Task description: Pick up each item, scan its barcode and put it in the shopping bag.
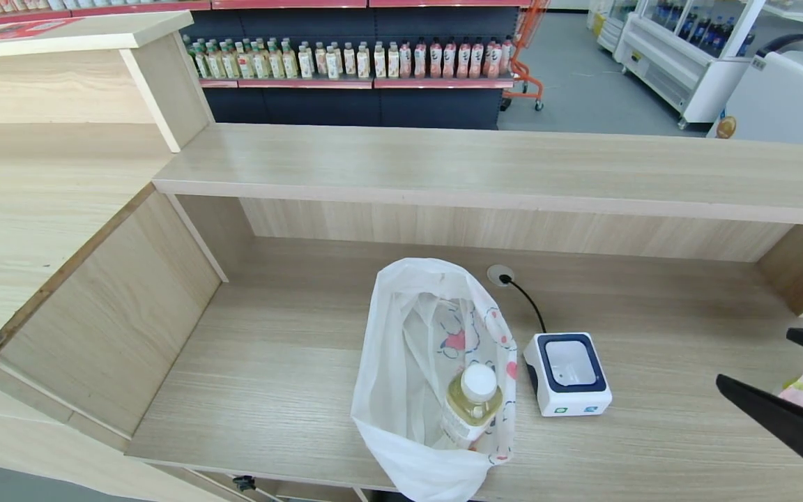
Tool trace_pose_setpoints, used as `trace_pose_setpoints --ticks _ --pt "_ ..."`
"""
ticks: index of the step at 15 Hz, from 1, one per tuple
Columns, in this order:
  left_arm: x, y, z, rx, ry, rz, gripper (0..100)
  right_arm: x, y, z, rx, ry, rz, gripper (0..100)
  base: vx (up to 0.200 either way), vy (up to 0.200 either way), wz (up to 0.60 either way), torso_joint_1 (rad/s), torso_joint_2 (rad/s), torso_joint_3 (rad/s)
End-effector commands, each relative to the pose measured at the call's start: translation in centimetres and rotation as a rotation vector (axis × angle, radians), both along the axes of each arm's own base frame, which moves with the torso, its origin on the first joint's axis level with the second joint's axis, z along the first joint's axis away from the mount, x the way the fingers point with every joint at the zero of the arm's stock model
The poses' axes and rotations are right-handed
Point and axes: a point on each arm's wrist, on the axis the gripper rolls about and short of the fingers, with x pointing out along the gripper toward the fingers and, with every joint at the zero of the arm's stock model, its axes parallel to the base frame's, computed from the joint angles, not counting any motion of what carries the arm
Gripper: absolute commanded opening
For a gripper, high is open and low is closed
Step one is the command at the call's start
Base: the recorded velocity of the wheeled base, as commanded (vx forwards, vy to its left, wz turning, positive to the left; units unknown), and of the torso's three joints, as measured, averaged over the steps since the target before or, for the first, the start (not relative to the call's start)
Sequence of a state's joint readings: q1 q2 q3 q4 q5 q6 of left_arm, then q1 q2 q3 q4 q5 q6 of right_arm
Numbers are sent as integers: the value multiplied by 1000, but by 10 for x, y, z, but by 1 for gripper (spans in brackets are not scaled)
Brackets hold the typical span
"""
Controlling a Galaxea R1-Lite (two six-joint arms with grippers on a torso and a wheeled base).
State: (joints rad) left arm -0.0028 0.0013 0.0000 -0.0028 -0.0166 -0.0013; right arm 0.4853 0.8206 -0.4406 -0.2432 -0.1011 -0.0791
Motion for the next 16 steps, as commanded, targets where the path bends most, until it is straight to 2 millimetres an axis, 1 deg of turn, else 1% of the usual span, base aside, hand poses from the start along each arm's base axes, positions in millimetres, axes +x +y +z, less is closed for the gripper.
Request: trace_pose_setpoints --ticks 1,3,6,7,9,12,16 --pt "0 0 0 4 0 -1 100 -15 -11 1 15 -30 -30 100 -200 -200 0 2 2 -2" --pt "0 0 0 1 0 -1 100 -18 -15 0 21 -25 -83 100 -200 -200 0 10 2 2" --pt "0 0 0 1 0 -1 100 -11 -19 3 77 6 -183 100 -200 -200 0 4 4 -1" --pt "0 0 0 0 0 -1 100 -6 -22 3 106 31 -241 100 0 0 0 0 0 0" --pt "0 0 0 3 0 -1 100 0 -23 6 140 44 -282 100 0 0 0 0 0 0" --pt "0 0 0 4 0 -1 100 7 -27 5 158 69 -345 100 0 -200 0 7 6 1" --pt "0 0 0 6 0 -1 100 22 -38 0 208 129 -491 100 0 -200 0 7 4 5"
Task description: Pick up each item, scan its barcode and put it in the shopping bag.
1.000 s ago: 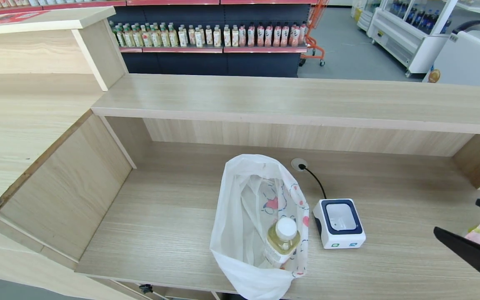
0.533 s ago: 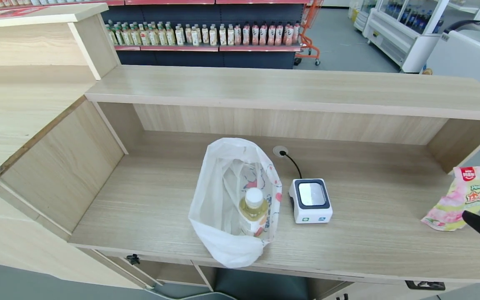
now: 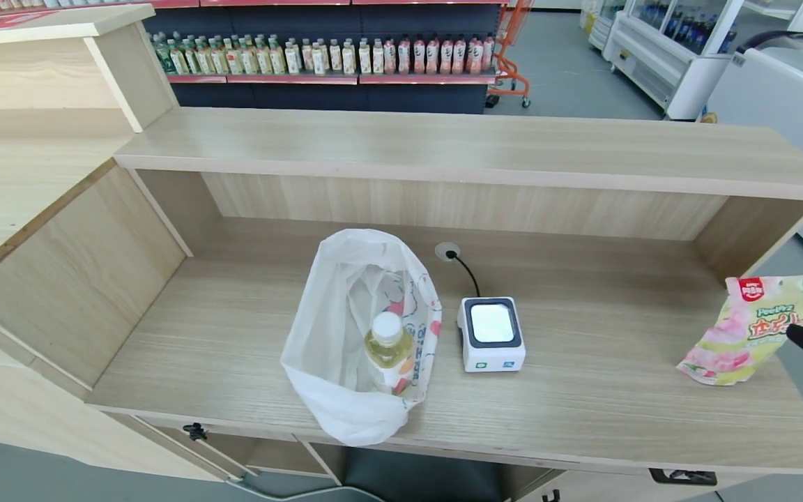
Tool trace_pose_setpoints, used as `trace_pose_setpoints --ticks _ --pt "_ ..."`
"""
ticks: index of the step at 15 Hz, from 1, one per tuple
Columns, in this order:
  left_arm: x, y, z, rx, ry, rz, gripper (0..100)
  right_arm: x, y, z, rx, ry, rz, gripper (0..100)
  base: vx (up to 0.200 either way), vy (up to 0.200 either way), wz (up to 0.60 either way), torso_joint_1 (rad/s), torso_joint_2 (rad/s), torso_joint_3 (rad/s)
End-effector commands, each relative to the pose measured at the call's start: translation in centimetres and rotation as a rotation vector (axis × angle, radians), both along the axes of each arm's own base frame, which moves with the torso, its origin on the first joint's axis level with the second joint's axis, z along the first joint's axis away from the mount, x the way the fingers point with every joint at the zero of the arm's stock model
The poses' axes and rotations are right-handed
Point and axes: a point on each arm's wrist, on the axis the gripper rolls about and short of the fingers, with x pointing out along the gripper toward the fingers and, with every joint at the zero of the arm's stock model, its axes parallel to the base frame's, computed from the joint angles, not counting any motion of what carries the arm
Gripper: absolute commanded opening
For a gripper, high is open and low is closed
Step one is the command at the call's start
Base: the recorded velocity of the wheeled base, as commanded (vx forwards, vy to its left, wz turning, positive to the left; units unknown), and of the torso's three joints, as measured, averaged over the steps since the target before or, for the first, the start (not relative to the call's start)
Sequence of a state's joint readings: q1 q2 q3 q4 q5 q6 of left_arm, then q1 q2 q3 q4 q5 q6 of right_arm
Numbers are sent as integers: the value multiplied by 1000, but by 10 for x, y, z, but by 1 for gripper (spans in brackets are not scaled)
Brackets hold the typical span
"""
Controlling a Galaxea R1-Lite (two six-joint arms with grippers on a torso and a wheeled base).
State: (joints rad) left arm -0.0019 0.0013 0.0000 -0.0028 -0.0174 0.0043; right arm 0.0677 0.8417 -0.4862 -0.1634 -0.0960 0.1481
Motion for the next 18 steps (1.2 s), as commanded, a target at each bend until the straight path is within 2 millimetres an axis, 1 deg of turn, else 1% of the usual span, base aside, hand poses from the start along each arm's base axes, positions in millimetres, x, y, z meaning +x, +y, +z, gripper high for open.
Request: trace_pose_setpoints --ticks 1,5,9,13,15,18 --pt "0 0 0 0 0 -2 100 14 -6 -3 23 52 -66 100 0 -200 0 2 -2 7" --pt "0 0 0 -1 0 -1 100 31 -7 1 114 76 -104 100 0 -200 0 1 -1 4" --pt "0 0 0 -1 0 -1 100 39 -8 2 165 87 -122 100 0 -200 0 6 1 2" --pt "0 0 0 -6 0 -1 100 50 -8 9 264 94 -151 100 0 -200 0 4 4 5" --pt "0 0 0 -4 0 -1 100 53 -8 8 340 136 -180 100 0 0 0 0 0 0" --pt "0 0 0 -4 0 -1 100 71 -8 11 469 187 -235 100 0 0 0 0 0 0"
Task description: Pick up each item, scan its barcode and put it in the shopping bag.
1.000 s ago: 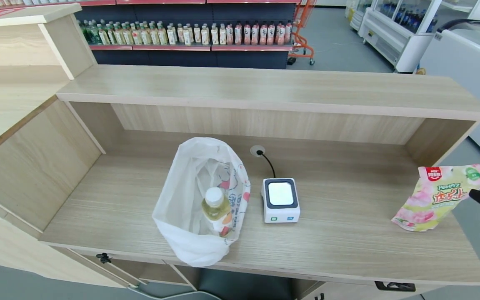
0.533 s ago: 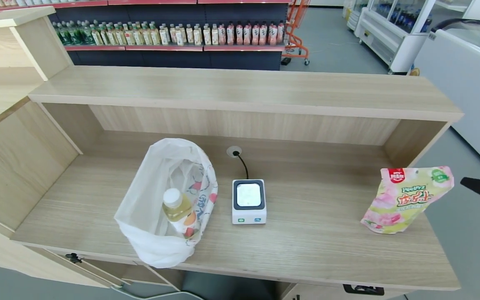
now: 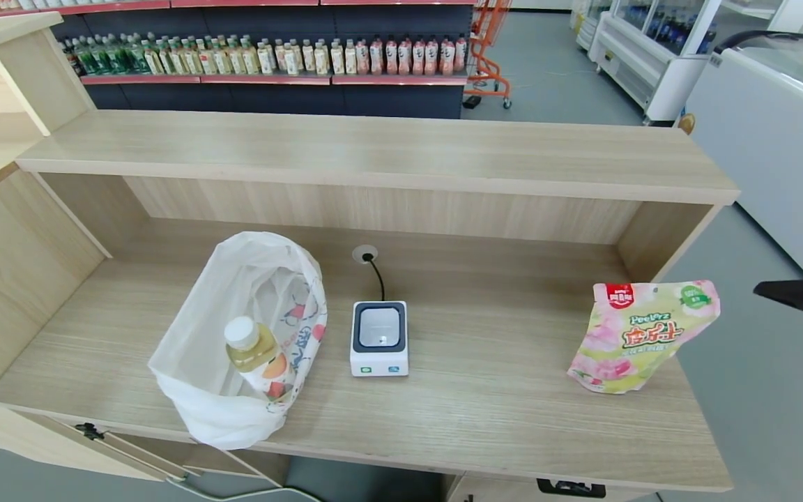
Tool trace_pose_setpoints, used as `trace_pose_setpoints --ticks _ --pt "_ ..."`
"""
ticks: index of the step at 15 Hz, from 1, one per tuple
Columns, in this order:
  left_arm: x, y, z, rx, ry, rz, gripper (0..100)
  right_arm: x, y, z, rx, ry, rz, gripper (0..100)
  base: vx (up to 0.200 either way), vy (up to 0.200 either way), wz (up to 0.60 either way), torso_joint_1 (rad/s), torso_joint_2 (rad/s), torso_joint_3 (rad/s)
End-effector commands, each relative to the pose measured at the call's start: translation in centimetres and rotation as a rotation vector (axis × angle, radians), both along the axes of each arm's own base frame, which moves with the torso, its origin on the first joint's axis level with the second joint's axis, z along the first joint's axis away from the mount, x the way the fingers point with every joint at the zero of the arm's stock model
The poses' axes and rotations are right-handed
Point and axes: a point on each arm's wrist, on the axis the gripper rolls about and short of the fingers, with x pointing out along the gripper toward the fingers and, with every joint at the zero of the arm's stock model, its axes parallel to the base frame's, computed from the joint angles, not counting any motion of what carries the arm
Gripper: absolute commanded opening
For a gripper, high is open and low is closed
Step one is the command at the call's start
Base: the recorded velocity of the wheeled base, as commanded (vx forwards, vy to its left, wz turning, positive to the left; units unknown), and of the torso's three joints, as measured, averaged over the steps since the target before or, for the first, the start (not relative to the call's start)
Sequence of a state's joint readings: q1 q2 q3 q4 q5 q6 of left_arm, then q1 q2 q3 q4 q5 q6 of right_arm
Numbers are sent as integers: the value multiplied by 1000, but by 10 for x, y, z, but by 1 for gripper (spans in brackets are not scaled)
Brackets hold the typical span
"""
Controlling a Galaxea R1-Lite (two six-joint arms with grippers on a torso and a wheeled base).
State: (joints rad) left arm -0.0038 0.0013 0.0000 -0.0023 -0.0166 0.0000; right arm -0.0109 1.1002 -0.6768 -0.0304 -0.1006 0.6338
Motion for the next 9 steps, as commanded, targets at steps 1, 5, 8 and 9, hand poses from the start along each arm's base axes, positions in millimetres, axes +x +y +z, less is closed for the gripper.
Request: trace_pose_setpoints --ticks 1,5,8,9 --pt "0 0 0 -2 0 0 100 20 -1 5 55 31 -28 100 0 0 0 0 0 0" --pt "0 0 0 0 0 0 100 38 -1 12 193 79 -132 100 0 0 0 0 0 0" --pt "0 0 0 0 0 -1 100 53 -2 1 232 127 -176 100 0 0 0 0 0 0" --pt "0 0 0 0 0 0 100 59 -2 -4 247 147 -189 100 0 0 0 0 0 0"
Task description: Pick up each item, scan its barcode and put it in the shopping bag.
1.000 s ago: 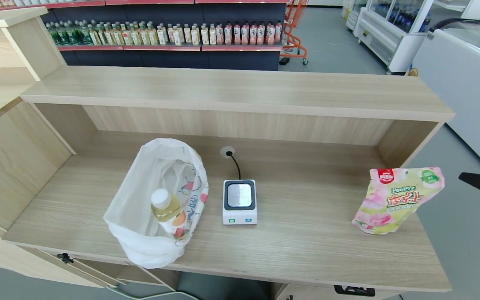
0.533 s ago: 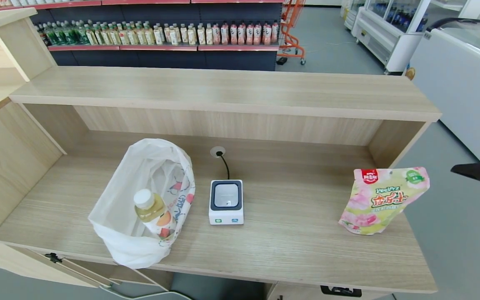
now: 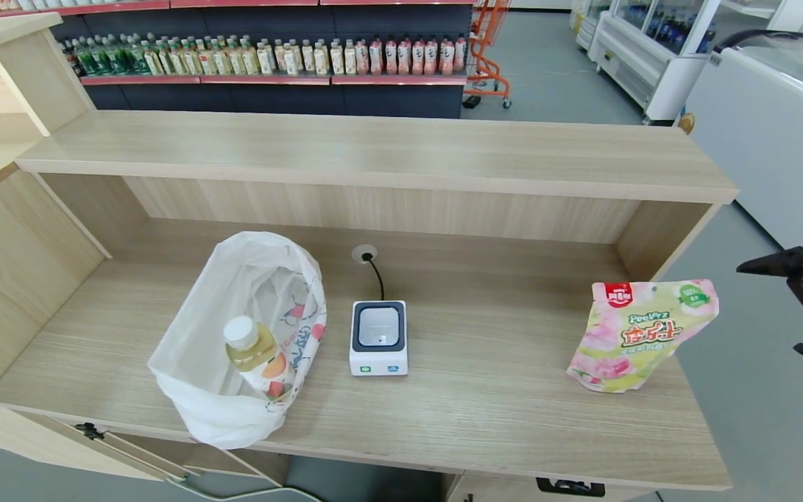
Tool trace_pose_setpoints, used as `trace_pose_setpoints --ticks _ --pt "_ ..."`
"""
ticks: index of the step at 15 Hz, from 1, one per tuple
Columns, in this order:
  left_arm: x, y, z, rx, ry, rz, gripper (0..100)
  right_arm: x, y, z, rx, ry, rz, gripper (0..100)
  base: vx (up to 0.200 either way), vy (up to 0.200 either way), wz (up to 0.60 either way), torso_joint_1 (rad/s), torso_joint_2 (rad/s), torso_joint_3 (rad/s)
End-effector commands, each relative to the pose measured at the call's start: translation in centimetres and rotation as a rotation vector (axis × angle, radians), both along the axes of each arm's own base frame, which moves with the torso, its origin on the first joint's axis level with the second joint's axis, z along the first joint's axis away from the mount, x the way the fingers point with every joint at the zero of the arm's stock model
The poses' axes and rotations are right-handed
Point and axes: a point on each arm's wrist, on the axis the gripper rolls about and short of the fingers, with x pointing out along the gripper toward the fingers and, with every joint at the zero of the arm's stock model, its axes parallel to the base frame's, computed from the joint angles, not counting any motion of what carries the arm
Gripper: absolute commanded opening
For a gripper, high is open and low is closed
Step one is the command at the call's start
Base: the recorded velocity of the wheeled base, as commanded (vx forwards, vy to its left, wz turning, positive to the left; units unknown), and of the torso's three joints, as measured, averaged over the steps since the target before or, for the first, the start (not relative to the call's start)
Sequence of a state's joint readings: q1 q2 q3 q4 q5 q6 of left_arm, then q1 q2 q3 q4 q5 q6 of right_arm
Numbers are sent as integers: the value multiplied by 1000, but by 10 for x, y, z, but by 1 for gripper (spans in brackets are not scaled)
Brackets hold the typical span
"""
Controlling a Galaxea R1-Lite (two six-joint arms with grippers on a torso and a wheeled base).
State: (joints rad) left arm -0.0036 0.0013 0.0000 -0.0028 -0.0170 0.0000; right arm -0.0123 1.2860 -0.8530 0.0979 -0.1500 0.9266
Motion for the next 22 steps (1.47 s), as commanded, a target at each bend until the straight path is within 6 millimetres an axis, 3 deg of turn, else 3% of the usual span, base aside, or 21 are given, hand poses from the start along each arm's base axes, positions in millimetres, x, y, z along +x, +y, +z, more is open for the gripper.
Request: trace_pose_setpoints --ticks 1,7,10,16,22 --pt "0 0 0 0 0 1 100 20 -1 -17 18 78 -14 100 0 0 0 0 0 0" --pt "0 0 0 0 0 1 100 71 -5 -49 35 119 -37 100 0 0 0 0 0 0" --pt "0 0 0 0 0 1 100 91 -4 -53 36 126 -27 100 0 0 0 0 0 0" --pt "0 0 0 0 0 1 100 115 17 -85 31 203 40 100 0 0 0 0 0 0" --pt "0 0 0 0 0 1 100 130 50 -115 -6 225 160 100 0 0 0 0 0 0"
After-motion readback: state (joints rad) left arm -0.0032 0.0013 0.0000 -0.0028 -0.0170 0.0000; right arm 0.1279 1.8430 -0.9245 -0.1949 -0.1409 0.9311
